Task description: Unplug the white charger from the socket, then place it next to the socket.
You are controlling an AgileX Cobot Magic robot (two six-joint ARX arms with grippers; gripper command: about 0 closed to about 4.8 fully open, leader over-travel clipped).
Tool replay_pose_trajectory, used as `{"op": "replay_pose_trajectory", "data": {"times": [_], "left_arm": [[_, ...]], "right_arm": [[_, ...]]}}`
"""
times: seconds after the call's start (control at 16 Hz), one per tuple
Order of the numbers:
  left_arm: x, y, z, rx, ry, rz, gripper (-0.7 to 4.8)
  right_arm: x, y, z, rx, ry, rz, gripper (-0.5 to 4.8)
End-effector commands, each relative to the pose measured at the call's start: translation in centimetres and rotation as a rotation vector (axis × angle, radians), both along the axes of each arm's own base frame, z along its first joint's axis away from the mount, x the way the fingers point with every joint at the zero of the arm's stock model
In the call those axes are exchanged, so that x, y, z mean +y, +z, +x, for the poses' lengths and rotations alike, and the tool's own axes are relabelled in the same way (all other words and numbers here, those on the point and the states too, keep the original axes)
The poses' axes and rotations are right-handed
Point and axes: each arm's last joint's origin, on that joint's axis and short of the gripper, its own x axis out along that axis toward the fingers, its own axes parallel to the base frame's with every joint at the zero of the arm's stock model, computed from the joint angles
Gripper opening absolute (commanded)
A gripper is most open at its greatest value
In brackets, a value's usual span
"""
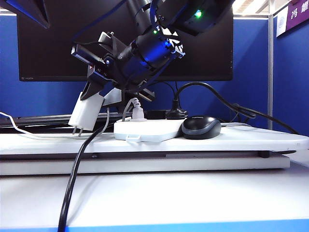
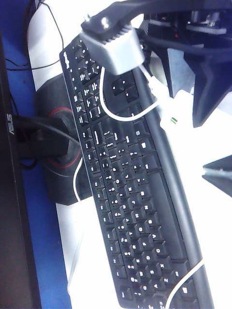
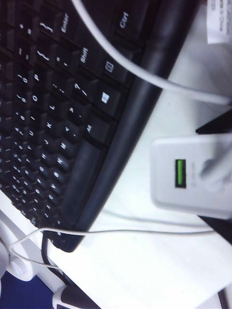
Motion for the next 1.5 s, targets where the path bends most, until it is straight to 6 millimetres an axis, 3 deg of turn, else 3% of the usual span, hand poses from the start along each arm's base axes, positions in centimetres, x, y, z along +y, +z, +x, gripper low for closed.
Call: {"op": "replay_pose_trajectory", "data": {"times": [0.06,0.12,0.19,0.5,0.94,1.25,1.5], "left_arm": [[0.0,0.1,0.0,-0.007,-0.004,-0.007,-0.05],[0.0,0.1,0.0,-0.007,-0.004,-0.007,-0.05],[0.0,0.1,0.0,-0.007,-0.004,-0.007,-0.05],[0.0,0.2,-0.1,-0.008,-0.004,-0.007,-0.05],[0.0,0.2,-0.1,-0.01,-0.004,-0.008,-0.05],[0.0,0.2,-0.1,-0.011,-0.003,-0.008,-0.05],[0.1,0.2,-0.1,-0.012,-0.003,-0.009,-0.05]], "right_arm": [[0.1,-0.2,-0.1,0.052,0.016,-0.022,1.16],[0.3,0.7,0.1,0.056,0.017,-0.027,2.68],[0.5,1.3,0.2,0.054,0.023,-0.022,3.02],[0.6,3.8,0.3,0.099,0.036,-0.054,3.01],[0.3,4.6,0.0,0.115,0.025,-0.098,3.01],[0.5,8.2,-0.3,0.066,0.035,-0.231,2.93],[-0.1,7.6,-0.7,0.133,0.05,-0.315,2.93]]}}
